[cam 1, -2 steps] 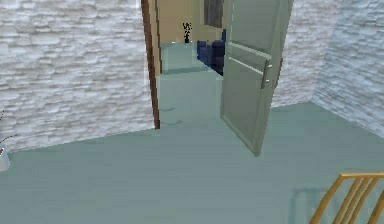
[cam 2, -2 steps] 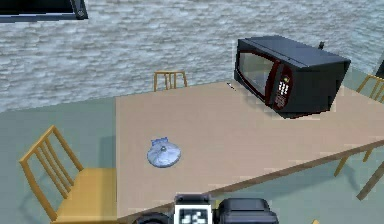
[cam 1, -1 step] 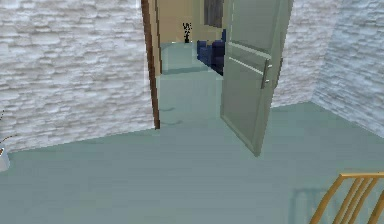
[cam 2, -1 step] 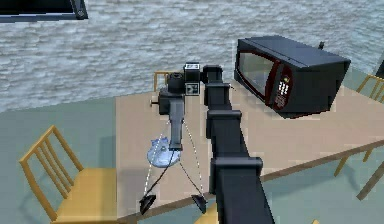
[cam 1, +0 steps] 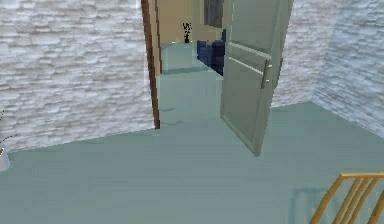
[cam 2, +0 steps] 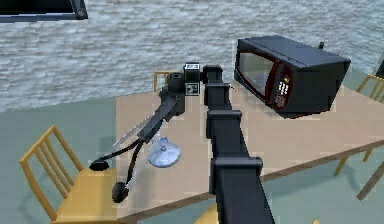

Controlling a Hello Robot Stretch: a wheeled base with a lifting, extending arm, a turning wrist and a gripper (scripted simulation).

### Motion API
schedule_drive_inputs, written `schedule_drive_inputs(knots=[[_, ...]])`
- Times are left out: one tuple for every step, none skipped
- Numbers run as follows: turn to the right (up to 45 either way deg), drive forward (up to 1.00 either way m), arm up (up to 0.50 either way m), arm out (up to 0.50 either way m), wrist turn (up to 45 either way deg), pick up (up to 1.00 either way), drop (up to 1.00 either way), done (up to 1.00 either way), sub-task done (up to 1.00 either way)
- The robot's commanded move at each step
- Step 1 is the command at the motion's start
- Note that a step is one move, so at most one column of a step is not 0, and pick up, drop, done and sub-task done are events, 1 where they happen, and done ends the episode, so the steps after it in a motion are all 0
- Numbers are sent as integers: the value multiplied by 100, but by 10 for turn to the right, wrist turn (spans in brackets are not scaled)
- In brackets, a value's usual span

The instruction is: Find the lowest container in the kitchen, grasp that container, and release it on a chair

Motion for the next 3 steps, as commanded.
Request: schedule_drive_inputs(knots=[[0,0,0,0,450,0,0,0,0],[0,0,0,0,450,0,0,0,0],[0,0,0,0,150,0,0,0,0]])
